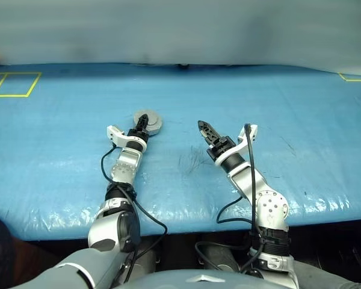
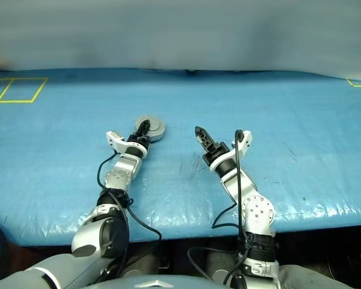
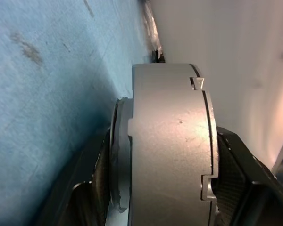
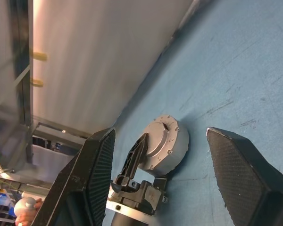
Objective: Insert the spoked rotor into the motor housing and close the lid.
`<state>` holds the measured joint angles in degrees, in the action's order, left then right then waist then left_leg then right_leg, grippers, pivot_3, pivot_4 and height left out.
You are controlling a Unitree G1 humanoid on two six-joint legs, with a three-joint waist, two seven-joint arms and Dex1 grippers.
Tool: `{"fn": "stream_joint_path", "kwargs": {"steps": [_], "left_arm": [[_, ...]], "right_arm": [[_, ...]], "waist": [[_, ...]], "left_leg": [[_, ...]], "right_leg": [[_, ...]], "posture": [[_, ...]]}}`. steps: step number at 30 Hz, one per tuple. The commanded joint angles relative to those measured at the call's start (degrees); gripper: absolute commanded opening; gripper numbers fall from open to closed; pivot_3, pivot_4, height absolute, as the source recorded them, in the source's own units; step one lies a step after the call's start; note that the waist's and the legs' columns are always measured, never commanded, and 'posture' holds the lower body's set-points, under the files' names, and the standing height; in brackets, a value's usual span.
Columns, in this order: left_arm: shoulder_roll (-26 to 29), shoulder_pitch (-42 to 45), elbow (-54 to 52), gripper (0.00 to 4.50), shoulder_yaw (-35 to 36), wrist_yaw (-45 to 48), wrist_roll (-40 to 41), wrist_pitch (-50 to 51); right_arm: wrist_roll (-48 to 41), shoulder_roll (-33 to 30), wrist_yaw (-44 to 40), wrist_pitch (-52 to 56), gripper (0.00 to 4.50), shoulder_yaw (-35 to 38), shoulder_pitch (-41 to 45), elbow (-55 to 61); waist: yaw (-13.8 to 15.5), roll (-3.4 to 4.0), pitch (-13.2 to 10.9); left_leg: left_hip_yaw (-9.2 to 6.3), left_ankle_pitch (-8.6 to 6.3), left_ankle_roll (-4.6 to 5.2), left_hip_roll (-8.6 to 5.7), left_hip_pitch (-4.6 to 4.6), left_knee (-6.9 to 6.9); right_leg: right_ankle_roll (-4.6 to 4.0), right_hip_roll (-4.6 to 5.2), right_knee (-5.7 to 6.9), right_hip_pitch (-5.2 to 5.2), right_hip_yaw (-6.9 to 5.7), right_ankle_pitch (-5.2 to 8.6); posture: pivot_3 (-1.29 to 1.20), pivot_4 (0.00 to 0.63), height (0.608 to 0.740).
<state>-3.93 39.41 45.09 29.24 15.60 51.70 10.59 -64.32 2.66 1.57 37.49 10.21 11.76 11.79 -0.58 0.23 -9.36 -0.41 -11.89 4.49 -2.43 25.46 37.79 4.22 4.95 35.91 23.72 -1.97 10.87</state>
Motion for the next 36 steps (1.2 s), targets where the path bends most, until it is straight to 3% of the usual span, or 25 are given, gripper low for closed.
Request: {"fn": "stream_joint_path", "kwargs": {"steps": [1,5,6,8,15,21,27,36], "left_arm": [[1.1,-0.2,-0.9,3.19,0.4,0.5,-2.0,-1.1],[1.3,-2.7,-3.3,4.38,0.0,-1.4,-5.6,-4.6],[1.2,-4.1,-5.3,4.44,0.1,-1.5,-6.0,-5.2],[1.2,-6.7,-8.9,4.44,0.1,-2.2,-7.2,-6.5],[2.7,-13.9,-18.5,4.44,-1.1,-3.0,-11.3,-8.8],[4.8,-17.8,-24.6,4.44,-6.3,2.0,-18.6,-15.2],[7.6,-21.8,-29.9,4.44,-16.5,14.8,-26.0,-21.3],[15.6,-26.2,-34.4,4.44,-32.0,30.9,-33.7,-20.5]], "right_arm": [[0.5,0.4,-0.4,-0.7,3.24,-0.3,-0.3,2.3],[0.9,0.7,-0.2,0.0,3.24,-0.4,-0.2,1.9],[1.0,0.7,-0.1,0.2,3.24,-0.5,-0.1,1.6],[1.0,0.6,0.1,0.6,3.24,-0.4,0.0,1.2],[3.3,-0.3,-0.3,0.7,3.24,-1.1,0.2,0.6],[19.9,-4.0,-7.0,-9.4,3.24,-6.3,-0.8,0.3],[38.0,-13.3,-12.1,-16.8,3.24,-12.5,-0.7,-3.8],[46.4,-21.8,-21.1,-18.9,3.24,-13.9,0.4,-8.7]], "waist": [[-0.1,0.00,0.0],[-0.4,0.00,0.0],[-0.6,0.00,0.0],[-1.0,0.00,0.0],[-0.9,0.00,0.0],[-0.2,-0.01,0.0],[0.3,-0.06,0.0],[0.0,-0.06,0.0]], "left_leg": [[0.01,0.00,0.00,0.01,-0.01,0.00],[0.12,0.00,-0.01,0.07,-0.30,-0.02],[0.17,0.00,-0.01,0.10,-0.44,-0.05],[0.26,0.00,-0.02,0.12,-0.73,-0.18],[0.28,0.00,-0.05,0.15,-0.76,-0.30],[0.30,0.00,-0.05,0.04,-0.75,-0.30],[0.30,0.00,-0.05,0.00,-0.72,-0.30],[0.33,-0.01,-0.05,0.04,-0.73,-0.39]], "right_leg": [[0.00,0.00,0.01,0.01,0.02,0.00],[-0.04,-0.01,0.02,-0.20,0.08,-0.02],[-0.09,0.00,0.01,-0.28,0.10,-0.04],[-0.49,0.03,0.02,-0.36,0.23,0.10],[-0.62,0.00,0.06,-0.24,0.32,0.08],[-0.60,0.06,-0.04,-0.03,0.30,0.07],[-0.61,0.14,-0.09,-0.03,0.28,0.07],[-0.70,0.19,-0.05,-0.07,0.30,0.12]], "posture": [[0.00,0.150,0.740],[0.00,0.150,0.740],[0.00,0.150,0.740],[0.00,0.150,0.740],[0.00,0.150,0.740],[0.00,0.150,0.740],[0.00,0.150,0.740],[0.00,0.150,0.740]]}}
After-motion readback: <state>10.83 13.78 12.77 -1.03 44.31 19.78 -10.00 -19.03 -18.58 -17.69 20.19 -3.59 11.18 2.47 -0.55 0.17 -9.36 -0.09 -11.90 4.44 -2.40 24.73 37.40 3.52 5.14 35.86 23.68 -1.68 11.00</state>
